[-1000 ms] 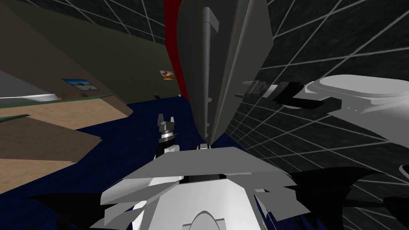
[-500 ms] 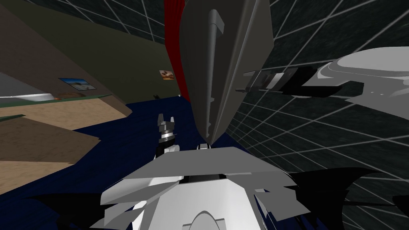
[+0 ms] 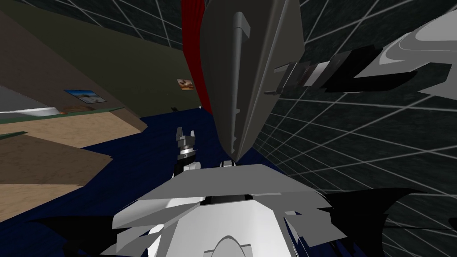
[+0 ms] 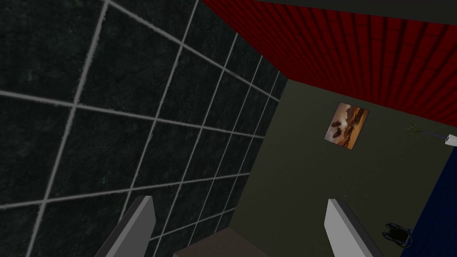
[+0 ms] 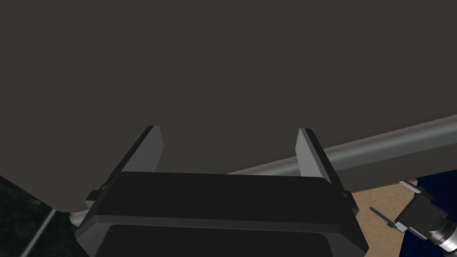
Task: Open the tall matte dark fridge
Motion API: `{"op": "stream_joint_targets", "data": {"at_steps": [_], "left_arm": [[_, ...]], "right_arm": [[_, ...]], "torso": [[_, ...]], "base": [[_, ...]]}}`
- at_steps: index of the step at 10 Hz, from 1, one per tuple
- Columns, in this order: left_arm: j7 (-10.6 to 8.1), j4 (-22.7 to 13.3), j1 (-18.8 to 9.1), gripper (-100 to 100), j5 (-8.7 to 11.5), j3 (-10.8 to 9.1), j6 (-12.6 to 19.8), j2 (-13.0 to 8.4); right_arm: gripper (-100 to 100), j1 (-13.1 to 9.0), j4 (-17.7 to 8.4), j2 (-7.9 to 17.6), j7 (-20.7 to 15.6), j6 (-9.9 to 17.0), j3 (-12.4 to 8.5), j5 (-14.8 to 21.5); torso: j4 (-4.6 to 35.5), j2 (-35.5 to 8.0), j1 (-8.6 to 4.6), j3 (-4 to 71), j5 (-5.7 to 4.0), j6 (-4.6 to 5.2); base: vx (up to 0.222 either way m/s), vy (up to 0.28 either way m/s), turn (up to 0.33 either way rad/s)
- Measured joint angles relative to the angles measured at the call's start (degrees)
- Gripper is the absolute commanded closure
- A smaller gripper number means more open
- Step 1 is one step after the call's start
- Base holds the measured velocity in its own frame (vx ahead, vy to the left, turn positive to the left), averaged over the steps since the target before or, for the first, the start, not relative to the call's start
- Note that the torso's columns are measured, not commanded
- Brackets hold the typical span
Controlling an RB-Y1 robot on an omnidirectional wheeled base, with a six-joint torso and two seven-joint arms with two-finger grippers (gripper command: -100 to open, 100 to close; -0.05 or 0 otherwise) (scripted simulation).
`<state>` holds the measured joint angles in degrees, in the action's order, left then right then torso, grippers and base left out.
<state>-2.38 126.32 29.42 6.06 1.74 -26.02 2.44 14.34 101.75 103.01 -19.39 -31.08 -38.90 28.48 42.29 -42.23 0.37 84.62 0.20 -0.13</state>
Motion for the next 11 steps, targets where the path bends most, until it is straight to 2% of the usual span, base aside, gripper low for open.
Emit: {"op": "stream_joint_targets", "data": {"at_steps": [2,4,6,9,10,11], "left_arm": [[0.00,0.0,0.0,0,0.0,-0.01,0.0,0.0],[0.00,0.0,0.0,0,0.0,0.00,0.0,0.0],[0.00,0.0,0.0,0,0.0,0.00,0.0,0.0],[0.00,0.0,0.0,0,0.0,0.00,0.0,0.0],[0.00,0.0,0.0,0,0.0,0.00,0.0,0.0],[0.00,0.0,0.0,0,0.0,0.00,0.0,0.0]], "right_arm": [[-100,-1.0,-1.5,2.7,-1.5,-0.4,1.0,-1.5],[-100,-1.9,-2.8,5.9,-3.3,-0.2,1.0,-2.5],[-100,-3.0,-3.7,8.5,-2.8,-0.8,-0.1,-1.0],[-100,-3.5,-6.4,13.6,-5.6,-1.2,-1.1,-3.0],[-100,-3.8,-6.3,14.5,-5.7,-0.9,-1.3,-2.5],[-100,-4.1,-7.4,15.8,-6.5,-1.6,-1.8,-2.7]], "torso": [[0.0,0.0,0.19,0.1,0.19,-0.20],[0.0,0.1,0.46,0.1,0.31,-0.25],[0.0,0.1,0.68,0.2,0.46,-0.36],[0.0,0.2,1.15,0.3,0.76,-0.54],[0.0,0.2,1.24,0.3,0.79,-0.60],[0.0,0.2,1.37,0.3,0.86,-0.61]], "base": [[-0.014,0.021,-0.015],[-0.005,0.035,-0.019],[0.000,0.035,-0.022],[-0.007,0.033,-0.019],[-0.012,0.038,-0.003],[-0.006,0.030,-0.019]]}}
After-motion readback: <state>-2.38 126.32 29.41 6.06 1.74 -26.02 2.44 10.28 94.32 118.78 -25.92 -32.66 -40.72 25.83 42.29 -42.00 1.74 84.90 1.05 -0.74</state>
